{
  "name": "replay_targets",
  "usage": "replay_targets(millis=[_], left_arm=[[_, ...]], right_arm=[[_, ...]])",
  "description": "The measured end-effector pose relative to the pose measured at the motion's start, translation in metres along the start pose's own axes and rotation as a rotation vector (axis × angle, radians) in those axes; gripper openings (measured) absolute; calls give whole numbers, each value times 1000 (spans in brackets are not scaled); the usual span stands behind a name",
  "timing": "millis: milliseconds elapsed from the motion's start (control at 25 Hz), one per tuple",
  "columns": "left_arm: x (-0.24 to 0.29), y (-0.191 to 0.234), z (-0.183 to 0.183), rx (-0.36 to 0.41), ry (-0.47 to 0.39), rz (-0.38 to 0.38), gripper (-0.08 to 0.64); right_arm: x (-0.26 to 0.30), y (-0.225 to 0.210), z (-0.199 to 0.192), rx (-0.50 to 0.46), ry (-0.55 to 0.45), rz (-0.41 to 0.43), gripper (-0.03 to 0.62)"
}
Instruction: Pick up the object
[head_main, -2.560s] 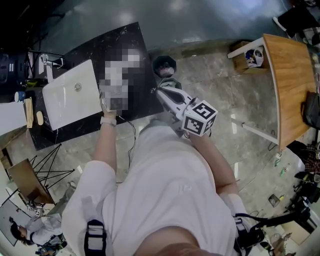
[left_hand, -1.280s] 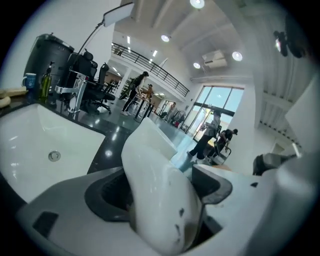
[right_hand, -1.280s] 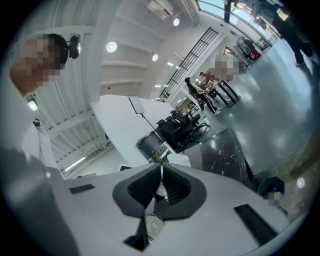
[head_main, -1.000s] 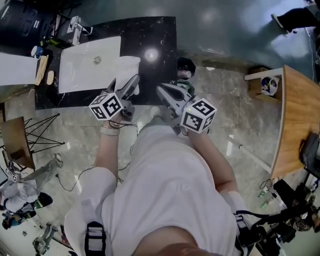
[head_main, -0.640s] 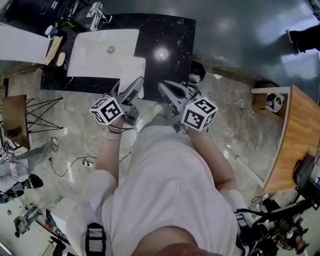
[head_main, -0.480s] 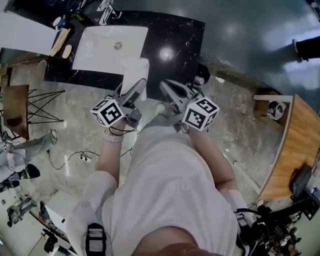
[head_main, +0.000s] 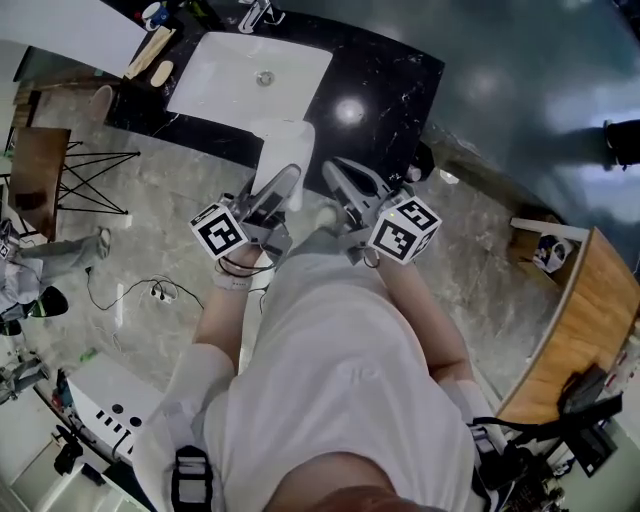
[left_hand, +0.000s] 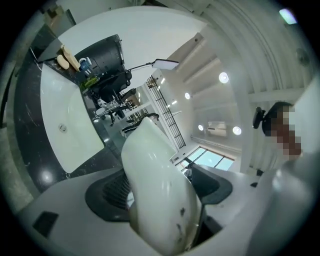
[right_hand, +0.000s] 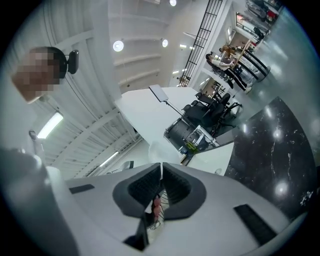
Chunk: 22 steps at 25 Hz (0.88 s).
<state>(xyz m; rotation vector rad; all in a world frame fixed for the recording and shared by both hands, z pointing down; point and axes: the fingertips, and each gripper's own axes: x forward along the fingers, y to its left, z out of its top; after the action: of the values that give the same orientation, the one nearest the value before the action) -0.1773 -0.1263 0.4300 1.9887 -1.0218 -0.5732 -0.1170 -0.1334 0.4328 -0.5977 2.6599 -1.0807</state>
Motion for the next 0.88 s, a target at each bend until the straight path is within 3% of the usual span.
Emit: replay_targets(millis=[200, 400, 640, 800, 880], left_arm=[[-4, -10, 4, -48, -46, -64, 388], [-1, -12, 4, -60, -46, -74, 388], [6, -10, -5, -130, -45, -85, 388], [13, -10, -2, -84, -25, -83, 388], [14, -8, -6, -123, -23, -88, 388]], right_arm=[[1, 3, 2, 27, -18, 19, 23], [1, 4, 7, 41, -31, 16, 23], [-7, -6, 12, 59, -48, 1, 23], [-10, -10, 15, 64, -52, -11, 23], [-10, -10, 17, 53, -54, -12, 22]])
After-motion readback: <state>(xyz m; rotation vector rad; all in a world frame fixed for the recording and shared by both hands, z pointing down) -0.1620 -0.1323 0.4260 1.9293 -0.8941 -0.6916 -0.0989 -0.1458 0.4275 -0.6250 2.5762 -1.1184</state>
